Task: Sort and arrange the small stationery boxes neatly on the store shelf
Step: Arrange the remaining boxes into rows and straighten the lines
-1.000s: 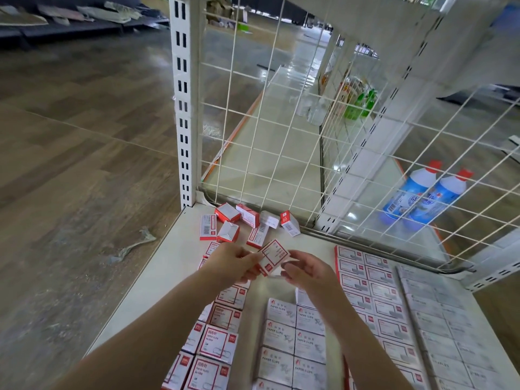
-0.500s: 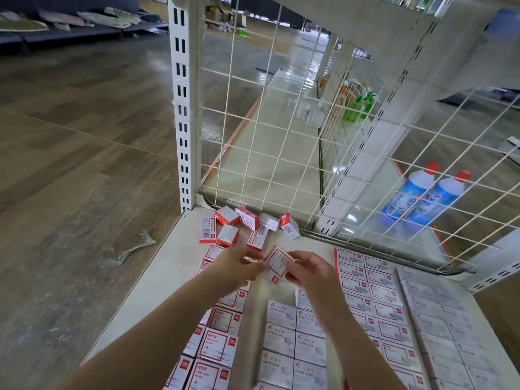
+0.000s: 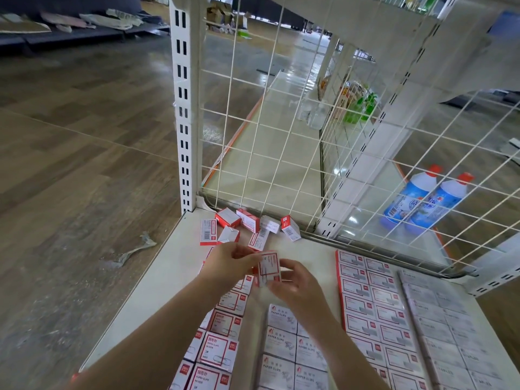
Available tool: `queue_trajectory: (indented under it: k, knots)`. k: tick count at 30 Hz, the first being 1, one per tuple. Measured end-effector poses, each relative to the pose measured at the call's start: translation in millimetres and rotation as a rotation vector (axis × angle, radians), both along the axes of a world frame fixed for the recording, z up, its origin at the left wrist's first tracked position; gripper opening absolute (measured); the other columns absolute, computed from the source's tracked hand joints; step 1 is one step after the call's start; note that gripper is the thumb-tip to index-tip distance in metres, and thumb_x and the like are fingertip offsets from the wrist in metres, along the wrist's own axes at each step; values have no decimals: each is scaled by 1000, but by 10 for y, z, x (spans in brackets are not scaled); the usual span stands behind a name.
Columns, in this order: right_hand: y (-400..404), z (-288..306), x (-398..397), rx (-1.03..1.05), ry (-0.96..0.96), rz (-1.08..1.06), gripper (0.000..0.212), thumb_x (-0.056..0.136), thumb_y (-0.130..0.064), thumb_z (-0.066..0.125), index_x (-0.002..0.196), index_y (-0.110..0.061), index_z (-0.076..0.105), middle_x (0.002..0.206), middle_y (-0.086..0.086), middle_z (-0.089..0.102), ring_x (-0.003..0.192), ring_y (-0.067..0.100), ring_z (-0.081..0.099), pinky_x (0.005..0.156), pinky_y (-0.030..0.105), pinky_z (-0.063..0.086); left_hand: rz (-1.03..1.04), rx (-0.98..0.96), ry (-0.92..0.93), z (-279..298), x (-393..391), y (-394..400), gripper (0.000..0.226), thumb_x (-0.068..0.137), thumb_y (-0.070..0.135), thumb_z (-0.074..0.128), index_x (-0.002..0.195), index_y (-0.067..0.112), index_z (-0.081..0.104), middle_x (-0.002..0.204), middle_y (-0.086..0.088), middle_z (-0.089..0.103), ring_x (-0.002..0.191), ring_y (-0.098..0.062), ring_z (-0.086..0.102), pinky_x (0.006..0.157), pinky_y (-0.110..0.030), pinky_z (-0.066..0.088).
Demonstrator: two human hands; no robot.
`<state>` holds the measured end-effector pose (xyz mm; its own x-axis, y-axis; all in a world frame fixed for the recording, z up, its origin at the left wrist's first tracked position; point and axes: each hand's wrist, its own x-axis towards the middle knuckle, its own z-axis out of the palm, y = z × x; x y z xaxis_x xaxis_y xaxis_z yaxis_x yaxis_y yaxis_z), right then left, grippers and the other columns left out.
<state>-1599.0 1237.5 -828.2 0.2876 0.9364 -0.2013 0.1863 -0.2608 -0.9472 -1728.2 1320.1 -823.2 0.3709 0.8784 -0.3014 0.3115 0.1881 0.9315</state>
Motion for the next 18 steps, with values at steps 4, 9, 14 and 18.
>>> queue_trajectory:
  k: [4,9,14,18]
  knots:
    - [33,-40,-72,10,-27,-28,38,79,-11,70,106,-29,51,100,-6,64,91,5,62,63,12,51,130,-149,-56,9,18,-19,17,92,24,56,90,8,63,90,-7,70,79,-13,67,58,-15,52]
    - [65,-57,-64,122,-29,-99,37,77,-3,71,92,-32,52,95,-8,65,90,11,65,70,18,54,180,-305,-131,-5,48,-48,21,94,18,52,90,4,66,88,-11,71,74,-17,67,71,-27,55]
    - [39,-117,72,116,-134,-84,40,80,-5,67,113,-24,55,113,-2,63,105,12,61,90,30,52,72,-336,-54,0,47,-62,14,92,14,54,97,7,66,93,-7,71,85,-17,66,64,-20,51]
    - [12,-147,159,97,-329,-21,48,81,-10,68,125,-19,52,118,-6,59,110,8,56,95,18,46,-1,-253,50,15,37,-64,14,90,14,58,102,14,66,94,1,68,95,-19,62,79,-23,50]
